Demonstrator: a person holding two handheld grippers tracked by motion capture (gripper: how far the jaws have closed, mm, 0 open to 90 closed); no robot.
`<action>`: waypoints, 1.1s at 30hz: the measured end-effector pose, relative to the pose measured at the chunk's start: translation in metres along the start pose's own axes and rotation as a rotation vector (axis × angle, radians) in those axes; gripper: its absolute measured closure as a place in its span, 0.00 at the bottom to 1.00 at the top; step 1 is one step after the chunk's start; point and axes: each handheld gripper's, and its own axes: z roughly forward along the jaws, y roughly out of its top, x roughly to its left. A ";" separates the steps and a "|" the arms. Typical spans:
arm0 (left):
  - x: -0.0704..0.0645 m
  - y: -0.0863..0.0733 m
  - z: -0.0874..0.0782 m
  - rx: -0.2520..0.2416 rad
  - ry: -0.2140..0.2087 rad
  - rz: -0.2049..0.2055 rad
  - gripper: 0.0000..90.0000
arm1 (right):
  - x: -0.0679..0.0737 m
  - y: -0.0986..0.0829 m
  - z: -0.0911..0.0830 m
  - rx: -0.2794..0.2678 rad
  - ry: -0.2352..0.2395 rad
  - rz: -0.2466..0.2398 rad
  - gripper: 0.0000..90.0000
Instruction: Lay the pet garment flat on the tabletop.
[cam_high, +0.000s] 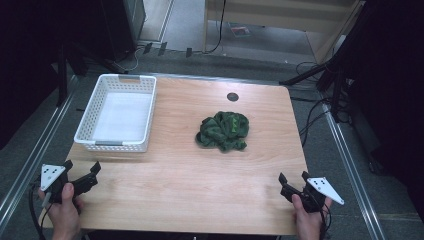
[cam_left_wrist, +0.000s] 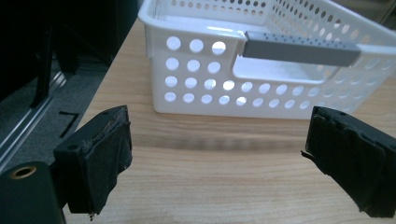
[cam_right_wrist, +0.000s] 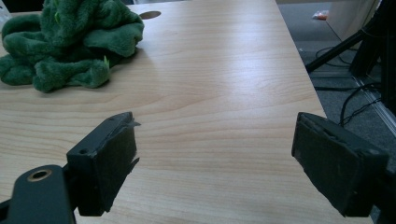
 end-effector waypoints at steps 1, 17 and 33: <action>0.000 0.000 0.000 -0.001 0.001 0.003 0.08 | 0.001 0.001 -0.001 -0.001 0.001 -0.006 0.16; -0.004 -0.001 0.001 0.002 0.000 0.028 0.08 | 0.044 0.035 0.008 -0.005 0.112 -0.103 0.16; -0.008 -0.002 0.003 0.008 -0.002 0.055 0.08 | 0.118 0.074 0.086 0.049 0.181 -0.131 0.23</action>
